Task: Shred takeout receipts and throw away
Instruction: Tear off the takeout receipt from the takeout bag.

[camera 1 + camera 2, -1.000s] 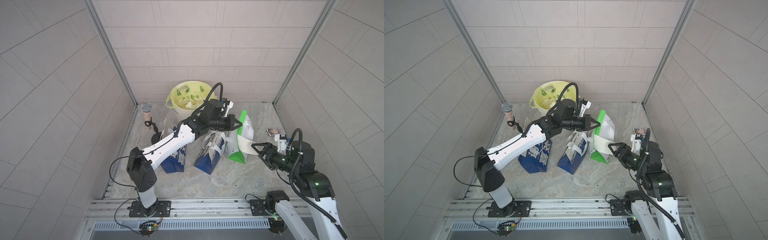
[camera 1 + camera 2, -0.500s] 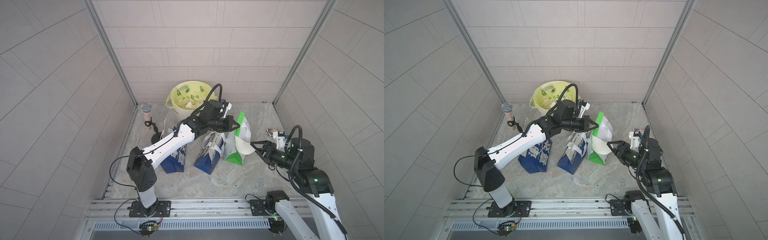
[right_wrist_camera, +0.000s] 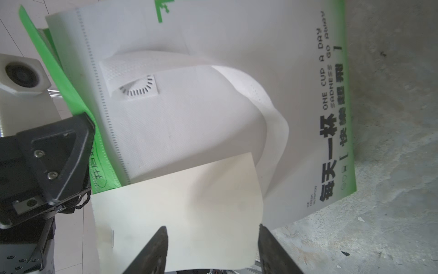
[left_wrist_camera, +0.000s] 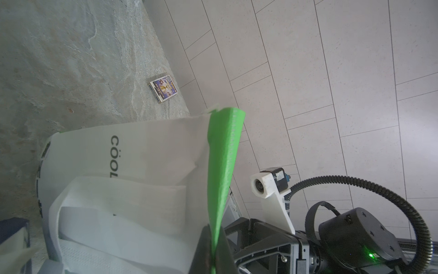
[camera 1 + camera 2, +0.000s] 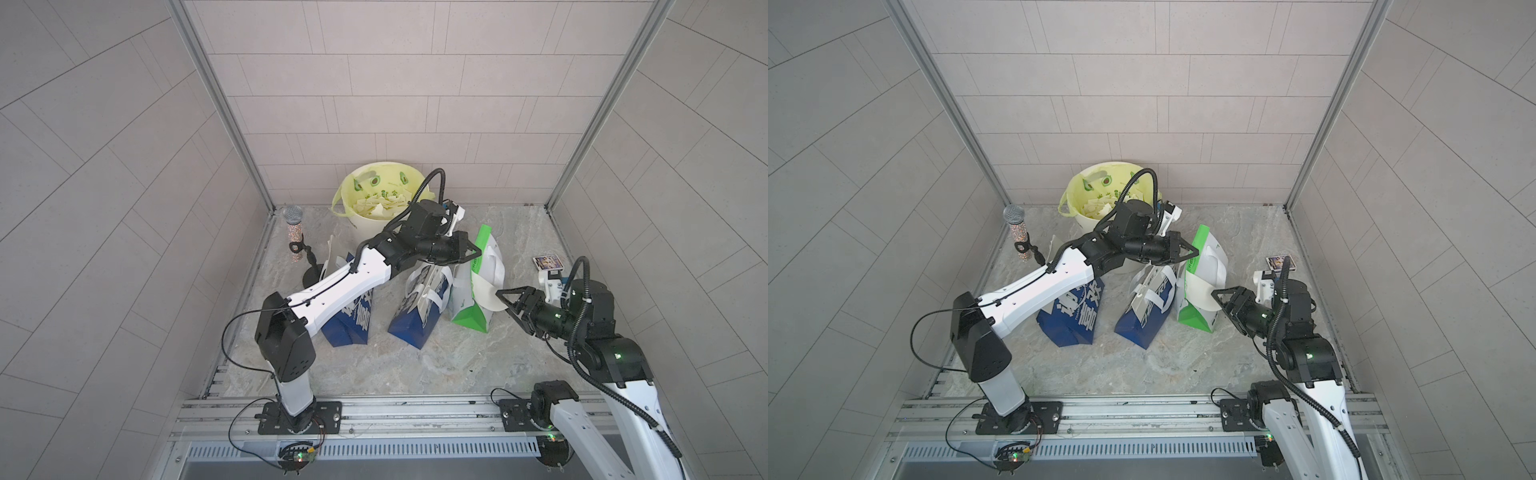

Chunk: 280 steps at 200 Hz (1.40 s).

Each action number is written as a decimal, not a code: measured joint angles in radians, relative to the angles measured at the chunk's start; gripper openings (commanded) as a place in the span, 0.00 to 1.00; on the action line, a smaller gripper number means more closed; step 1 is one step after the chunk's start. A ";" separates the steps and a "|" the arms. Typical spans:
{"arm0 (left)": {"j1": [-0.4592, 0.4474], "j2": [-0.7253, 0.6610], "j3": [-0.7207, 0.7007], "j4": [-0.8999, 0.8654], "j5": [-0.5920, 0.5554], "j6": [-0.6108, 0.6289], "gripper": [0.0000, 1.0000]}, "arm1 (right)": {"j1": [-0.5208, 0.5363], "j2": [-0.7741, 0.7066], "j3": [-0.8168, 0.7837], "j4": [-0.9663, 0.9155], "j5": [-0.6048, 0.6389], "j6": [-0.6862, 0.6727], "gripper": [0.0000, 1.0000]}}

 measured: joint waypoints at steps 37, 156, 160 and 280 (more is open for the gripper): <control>0.000 0.000 -0.007 0.016 0.001 -0.014 0.00 | 0.000 0.000 -0.019 0.010 -0.005 0.013 0.57; 0.000 0.000 -0.022 0.030 0.003 -0.030 0.00 | -0.013 -0.013 -0.031 0.053 -0.031 0.043 0.40; 0.000 0.000 -0.022 0.030 0.003 -0.030 0.00 | -0.013 -0.013 -0.031 0.055 -0.032 0.047 0.41; 0.000 0.004 -0.047 0.058 -0.004 -0.070 0.00 | -0.043 0.011 -0.098 0.062 -0.060 0.073 0.40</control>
